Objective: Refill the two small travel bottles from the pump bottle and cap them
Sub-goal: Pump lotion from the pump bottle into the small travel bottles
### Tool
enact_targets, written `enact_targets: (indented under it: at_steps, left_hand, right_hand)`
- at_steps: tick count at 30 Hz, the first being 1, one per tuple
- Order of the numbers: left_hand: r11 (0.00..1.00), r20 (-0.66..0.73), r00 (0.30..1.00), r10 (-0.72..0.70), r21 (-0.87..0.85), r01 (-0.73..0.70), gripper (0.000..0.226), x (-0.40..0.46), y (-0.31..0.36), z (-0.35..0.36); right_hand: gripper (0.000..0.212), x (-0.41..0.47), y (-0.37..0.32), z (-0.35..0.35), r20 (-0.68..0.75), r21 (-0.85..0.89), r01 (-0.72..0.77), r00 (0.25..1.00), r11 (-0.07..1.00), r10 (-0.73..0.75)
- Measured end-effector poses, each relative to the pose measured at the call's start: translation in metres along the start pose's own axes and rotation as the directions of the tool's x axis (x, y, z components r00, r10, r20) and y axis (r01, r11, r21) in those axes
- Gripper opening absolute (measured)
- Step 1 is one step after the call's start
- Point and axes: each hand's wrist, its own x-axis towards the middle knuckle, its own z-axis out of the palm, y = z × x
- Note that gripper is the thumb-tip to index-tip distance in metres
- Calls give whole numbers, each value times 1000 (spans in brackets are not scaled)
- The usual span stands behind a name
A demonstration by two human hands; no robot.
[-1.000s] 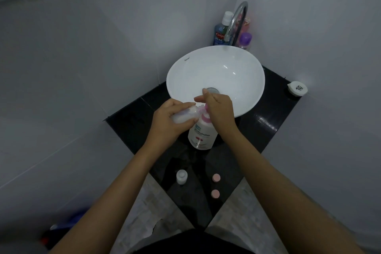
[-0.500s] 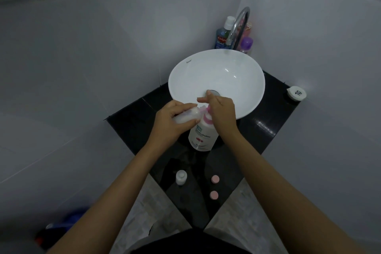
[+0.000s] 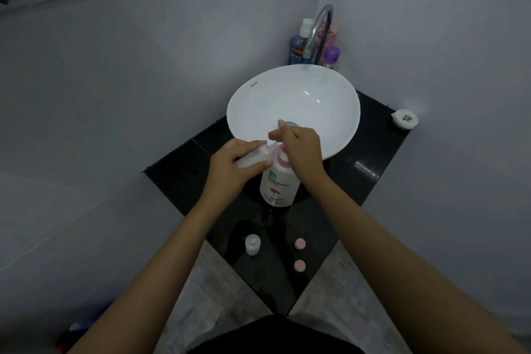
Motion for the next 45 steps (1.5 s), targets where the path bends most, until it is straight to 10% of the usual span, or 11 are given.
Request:
enact_targets:
  at_steps: [45]
  left_hand:
    - [998,66,996,-61,3,60,43,1,-19,1]
  right_hand:
    - [38,-7,11,9,-16,64,-52,998,997,53]
